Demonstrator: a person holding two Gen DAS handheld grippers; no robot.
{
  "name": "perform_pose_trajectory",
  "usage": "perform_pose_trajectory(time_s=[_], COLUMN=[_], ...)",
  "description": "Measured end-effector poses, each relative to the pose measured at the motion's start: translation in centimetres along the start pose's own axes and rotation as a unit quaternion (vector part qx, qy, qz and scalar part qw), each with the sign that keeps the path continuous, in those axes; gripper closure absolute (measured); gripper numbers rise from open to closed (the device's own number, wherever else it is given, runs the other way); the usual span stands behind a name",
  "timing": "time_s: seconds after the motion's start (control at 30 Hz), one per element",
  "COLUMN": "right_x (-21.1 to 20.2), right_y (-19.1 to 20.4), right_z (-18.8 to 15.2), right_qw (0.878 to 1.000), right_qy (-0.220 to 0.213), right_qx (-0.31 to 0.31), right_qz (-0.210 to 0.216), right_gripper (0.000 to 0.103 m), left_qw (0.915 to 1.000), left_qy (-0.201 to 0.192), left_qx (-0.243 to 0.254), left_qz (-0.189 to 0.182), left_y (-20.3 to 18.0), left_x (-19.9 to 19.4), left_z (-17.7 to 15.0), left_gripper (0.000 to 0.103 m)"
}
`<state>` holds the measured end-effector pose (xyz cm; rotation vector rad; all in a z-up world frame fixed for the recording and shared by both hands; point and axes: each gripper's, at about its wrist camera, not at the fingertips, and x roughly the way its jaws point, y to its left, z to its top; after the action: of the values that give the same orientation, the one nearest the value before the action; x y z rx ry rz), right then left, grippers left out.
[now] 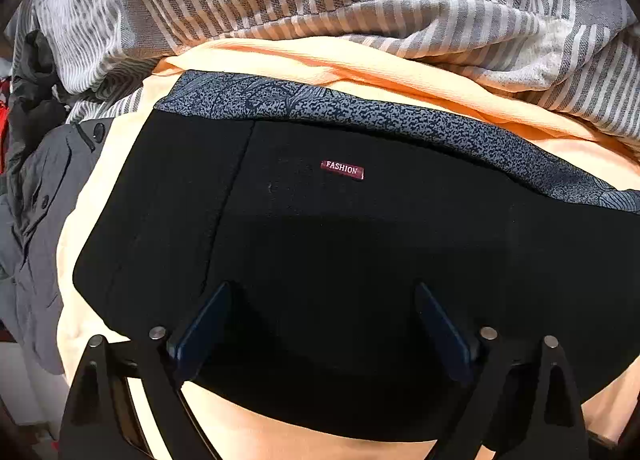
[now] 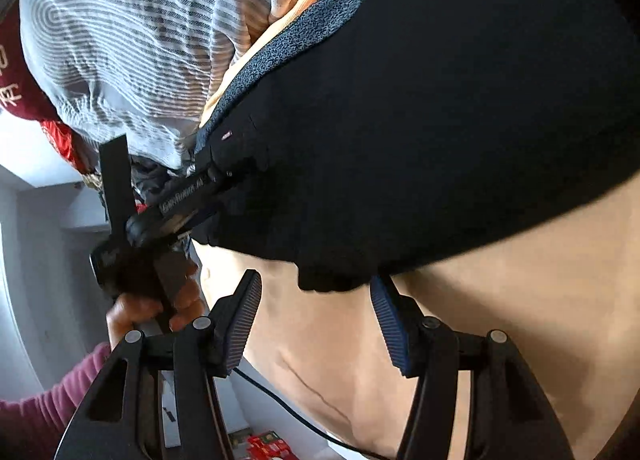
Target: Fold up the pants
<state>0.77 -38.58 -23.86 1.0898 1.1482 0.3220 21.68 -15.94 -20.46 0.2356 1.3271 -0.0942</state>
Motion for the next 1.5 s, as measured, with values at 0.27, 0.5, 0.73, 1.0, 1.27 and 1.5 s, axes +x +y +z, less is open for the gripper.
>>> perform_pose_trajectory(time_s=[0.27, 0.5, 0.73, 1.0, 1.27, 1.5], right_x=[0.2, -0.3, -7.8, -11.3, -13.9, -18.5], right_y=[0.4, -0.8, 1.3, -2.0, -3.4, -4.4], right_z=[1.6, -1.2, 0.7, 5.5, 2.7, 1.0], right_qw=[0.999, 0.996, 0.989, 0.973, 0.987, 0.983], right_qy=[0.014, 0.057, -0.006, -0.044, -0.041, -0.06], right_qx=[0.032, 0.022, -0.059, -0.032, -0.002, 0.016], right_qz=[-0.009, -0.059, -0.136, -0.223, -0.157, -0.172], right_gripper=[0.095, 0.103, 0.098, 0.102, 0.093, 0.046], left_qw=[0.9999, 1.0, 0.9955, 0.9895, 0.9917, 0.9899], left_qy=[0.003, 0.003, -0.021, 0.029, 0.035, 0.046], left_qx=[0.001, -0.003, 0.084, 0.135, 0.121, 0.132], left_qz=[-0.013, -0.001, -0.04, -0.043, -0.027, -0.02], left_y=[0.4, 0.9, -4.3, -9.9, -9.8, -12.2], left_x=[0.1, 0.0, -4.4, -1.6, -2.8, -5.1], left_z=[0.0, -0.2, -2.8, -6.9, -7.1, -7.5], left_gripper=[0.009, 0.002, 0.002, 0.002, 0.002, 0.002])
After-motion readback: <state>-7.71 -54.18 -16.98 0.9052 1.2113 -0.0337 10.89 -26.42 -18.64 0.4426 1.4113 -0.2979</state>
